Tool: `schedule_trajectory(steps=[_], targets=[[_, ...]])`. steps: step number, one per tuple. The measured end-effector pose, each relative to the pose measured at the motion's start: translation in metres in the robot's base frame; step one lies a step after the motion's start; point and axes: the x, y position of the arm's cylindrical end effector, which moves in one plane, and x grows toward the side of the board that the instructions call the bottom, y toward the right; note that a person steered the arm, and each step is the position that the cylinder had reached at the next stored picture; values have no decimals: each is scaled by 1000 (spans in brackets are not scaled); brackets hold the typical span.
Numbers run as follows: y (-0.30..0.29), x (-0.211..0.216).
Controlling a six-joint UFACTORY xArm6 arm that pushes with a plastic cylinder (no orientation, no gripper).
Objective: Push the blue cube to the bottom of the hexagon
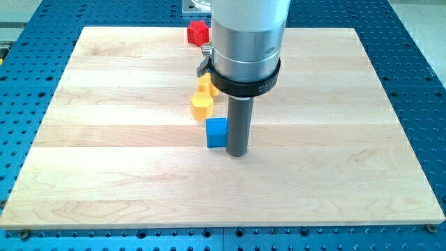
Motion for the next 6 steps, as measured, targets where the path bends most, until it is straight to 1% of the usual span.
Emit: schedule_trajectory(steps=[1,2,3,4,6], targets=[[-18,0],[33,-4],[44,-20],[21,-21],[-5,-19]])
